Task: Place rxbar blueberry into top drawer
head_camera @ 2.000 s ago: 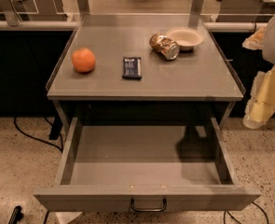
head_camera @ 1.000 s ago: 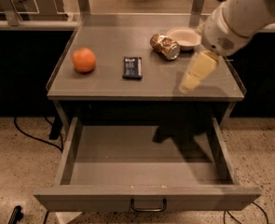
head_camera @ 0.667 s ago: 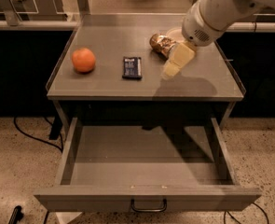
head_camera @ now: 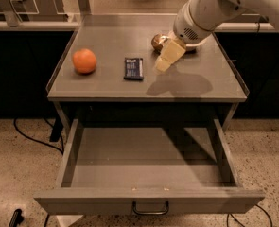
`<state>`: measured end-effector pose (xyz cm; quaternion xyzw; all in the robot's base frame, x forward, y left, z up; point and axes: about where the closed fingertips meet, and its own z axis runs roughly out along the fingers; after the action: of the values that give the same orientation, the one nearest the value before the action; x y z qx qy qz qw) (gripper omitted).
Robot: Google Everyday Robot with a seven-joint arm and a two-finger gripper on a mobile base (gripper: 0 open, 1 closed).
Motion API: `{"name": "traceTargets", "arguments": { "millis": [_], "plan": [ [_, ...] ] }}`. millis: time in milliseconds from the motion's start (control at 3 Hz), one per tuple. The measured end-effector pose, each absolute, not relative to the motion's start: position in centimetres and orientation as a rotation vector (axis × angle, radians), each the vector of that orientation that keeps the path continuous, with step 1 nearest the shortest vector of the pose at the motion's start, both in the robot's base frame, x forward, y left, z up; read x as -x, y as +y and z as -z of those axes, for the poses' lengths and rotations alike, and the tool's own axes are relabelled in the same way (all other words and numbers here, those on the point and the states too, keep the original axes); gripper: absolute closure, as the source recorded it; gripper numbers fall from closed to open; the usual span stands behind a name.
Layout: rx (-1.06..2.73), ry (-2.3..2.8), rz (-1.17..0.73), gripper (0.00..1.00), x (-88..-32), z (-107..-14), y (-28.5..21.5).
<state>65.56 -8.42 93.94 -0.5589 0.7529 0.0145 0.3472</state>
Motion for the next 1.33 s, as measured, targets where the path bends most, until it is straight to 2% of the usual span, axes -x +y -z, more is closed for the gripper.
{"name": "traceTargets", "arguments": {
  "millis": [667, 1333],
  "plan": [
    [1.272, 2.060, -0.028, 0.00, -65.2, -91.4, -9.0],
    [1.117, 2.165, -0.109, 0.00, -65.3, -89.4, -8.1]
  ]
}}
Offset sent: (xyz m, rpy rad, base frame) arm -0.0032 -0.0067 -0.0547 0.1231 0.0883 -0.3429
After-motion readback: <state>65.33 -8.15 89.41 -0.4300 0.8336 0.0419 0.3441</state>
